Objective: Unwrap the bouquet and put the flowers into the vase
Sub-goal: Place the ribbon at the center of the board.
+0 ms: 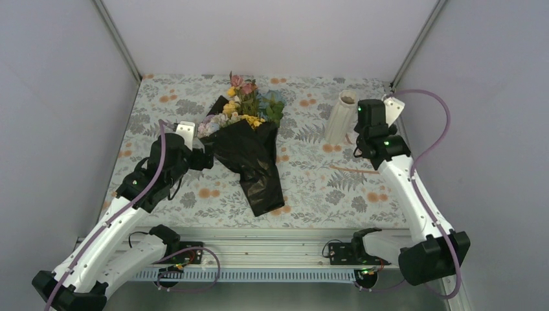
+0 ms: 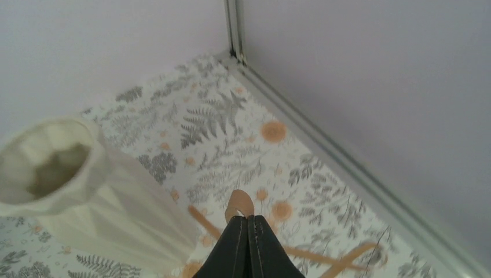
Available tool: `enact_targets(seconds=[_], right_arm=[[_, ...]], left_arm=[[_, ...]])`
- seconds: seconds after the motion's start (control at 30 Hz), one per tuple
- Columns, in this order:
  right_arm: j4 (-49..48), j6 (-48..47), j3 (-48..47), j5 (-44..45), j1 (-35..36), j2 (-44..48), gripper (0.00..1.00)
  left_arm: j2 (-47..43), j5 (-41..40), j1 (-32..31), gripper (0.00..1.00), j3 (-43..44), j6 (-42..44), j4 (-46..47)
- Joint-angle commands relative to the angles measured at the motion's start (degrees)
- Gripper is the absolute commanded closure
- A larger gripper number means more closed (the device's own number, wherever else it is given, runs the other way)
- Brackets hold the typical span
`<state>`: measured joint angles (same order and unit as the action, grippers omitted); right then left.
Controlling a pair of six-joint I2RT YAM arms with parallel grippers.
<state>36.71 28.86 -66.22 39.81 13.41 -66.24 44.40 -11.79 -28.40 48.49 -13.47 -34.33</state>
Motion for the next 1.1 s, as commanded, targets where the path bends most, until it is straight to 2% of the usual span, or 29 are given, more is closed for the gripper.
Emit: enact_targets(seconds=[0.0, 0.1, 0.23, 0.37, 0.47, 0.57, 0.73, 0.83, 0.97, 1.07], right_arm=[[0.4, 15.6, 6.0, -0.9, -0.2, -0.8, 0.97], [-0.9, 16.8, 9.2, 0.0, -0.2, -1.8, 0.96], [-6.2, 15.7, 14.9, 5.8, -0.2, -3.6, 0.96], [-5.7, 16.6, 15.0, 5.2, -0.3, -8.0, 0.87], [-8.2, 12.1, 15.5, 0.9, -0.3, -8.0, 0.79], [-11.4, 6.9, 16.2, -5.1, -0.3, -5.9, 0.56], [-10.3, 3.0, 13.6, -13.5, 0.1, -4.6, 0.35], [-10.3, -1.2, 12.4, -19.6, 1.4, -3.2, 0.30], [-13.6, -8.0, 13.5, -36.6, 3.9, -0.1, 0.29], [-16.3, -9.2, 15.2, -43.7, 6.4, 0.8, 0.30]], left_arm=[[0.1, 0.3, 0.0, 0.04, 0.0, 0.7, 1.6], [0.4, 0.3, -0.1, 0.04, 0.0, 0.5, 1.6], [0.5, 0.4, -0.1, 0.04, 0.0, 0.3, 1.5], [1.0, -0.1, -0.1, 0.04, 0.0, -0.1, 1.1], [1.0, -0.5, -0.1, 0.04, -0.1, -0.4, 1.0], [1.1, -0.9, -0.1, 0.04, 0.1, -0.4, 0.9], [1.4, -1.3, -0.1, 0.04, 0.1, -0.7, 0.7], [1.2, -1.2, -0.1, 0.04, 0.0, -0.9, 0.8], [1.5, -0.7, -0.1, 0.04, 0.0, -1.1, 0.8], [1.6, 0.1, -0.1, 0.04, 0.1, -1.9, 1.0]])
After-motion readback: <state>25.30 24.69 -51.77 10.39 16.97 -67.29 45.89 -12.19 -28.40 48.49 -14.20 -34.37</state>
